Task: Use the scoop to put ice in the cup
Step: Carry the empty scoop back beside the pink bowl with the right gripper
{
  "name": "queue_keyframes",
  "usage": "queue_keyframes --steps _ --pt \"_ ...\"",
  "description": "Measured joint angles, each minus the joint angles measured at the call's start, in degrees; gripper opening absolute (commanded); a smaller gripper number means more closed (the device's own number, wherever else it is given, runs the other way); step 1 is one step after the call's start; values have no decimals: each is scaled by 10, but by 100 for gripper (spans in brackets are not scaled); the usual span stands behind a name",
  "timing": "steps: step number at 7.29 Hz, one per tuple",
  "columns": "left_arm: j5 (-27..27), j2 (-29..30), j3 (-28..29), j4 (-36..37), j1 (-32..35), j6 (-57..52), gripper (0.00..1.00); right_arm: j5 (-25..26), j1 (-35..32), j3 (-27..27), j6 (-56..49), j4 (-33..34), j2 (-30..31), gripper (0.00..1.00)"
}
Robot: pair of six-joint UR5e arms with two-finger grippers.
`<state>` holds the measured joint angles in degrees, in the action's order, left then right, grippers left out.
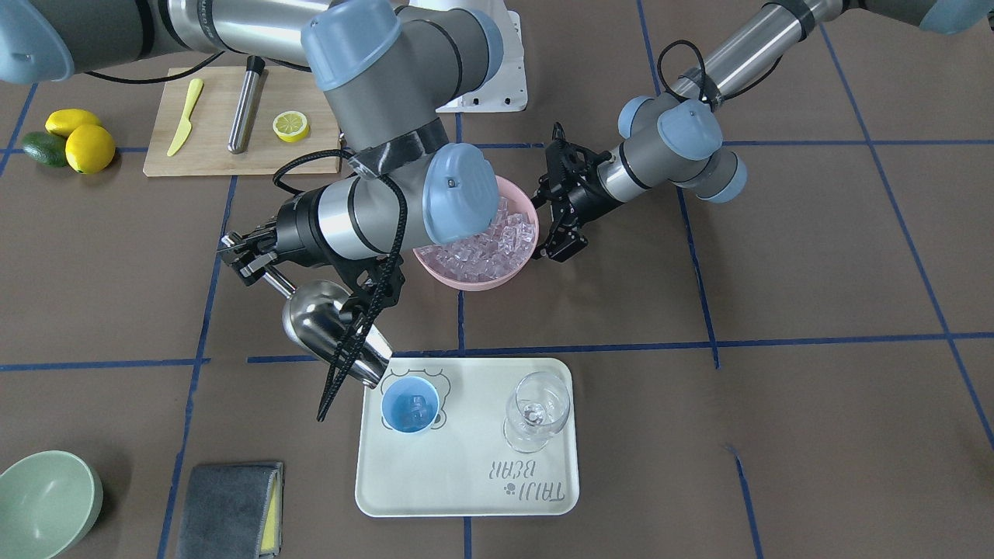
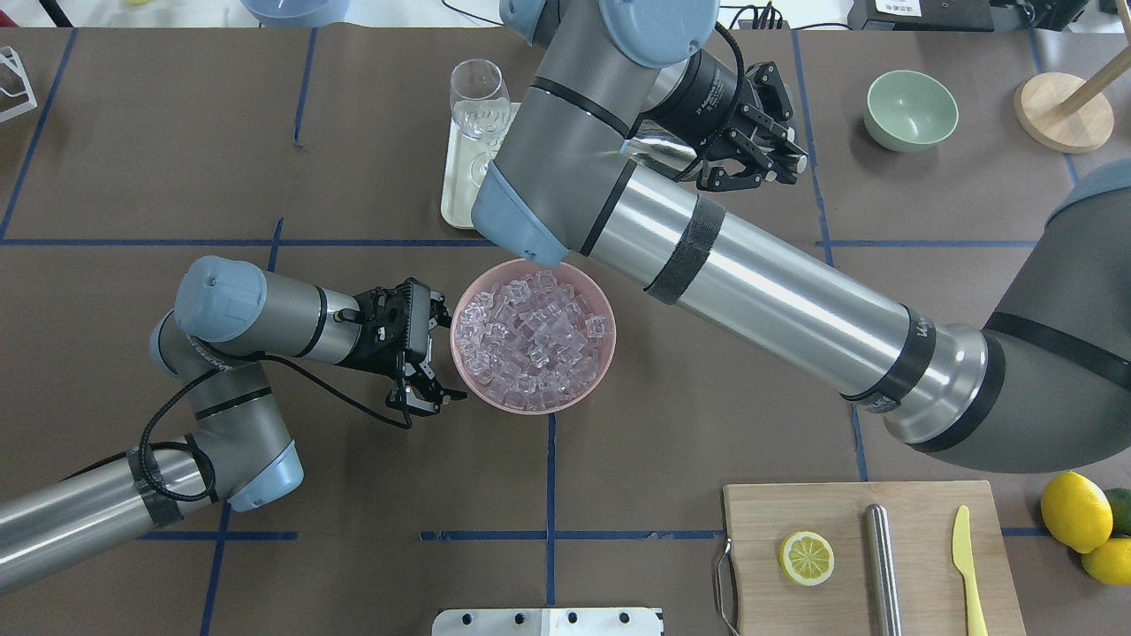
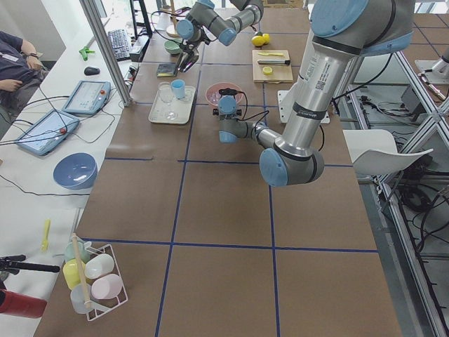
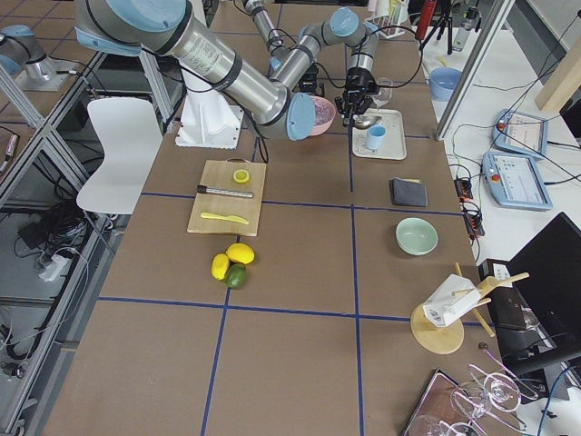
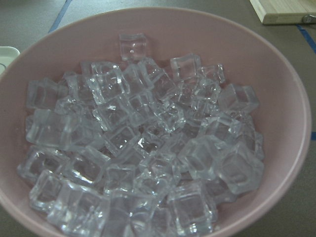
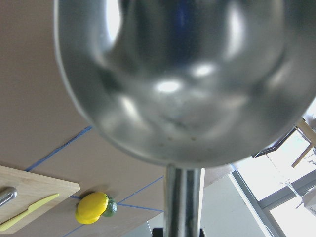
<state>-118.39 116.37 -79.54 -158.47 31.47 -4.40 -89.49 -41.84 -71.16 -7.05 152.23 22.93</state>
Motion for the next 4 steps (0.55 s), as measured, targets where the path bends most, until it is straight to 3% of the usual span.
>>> queue_keyframes --steps 4 --pt "0 -1 0 0 0 0 99 -17 -8 -42 2 -5 4 0"
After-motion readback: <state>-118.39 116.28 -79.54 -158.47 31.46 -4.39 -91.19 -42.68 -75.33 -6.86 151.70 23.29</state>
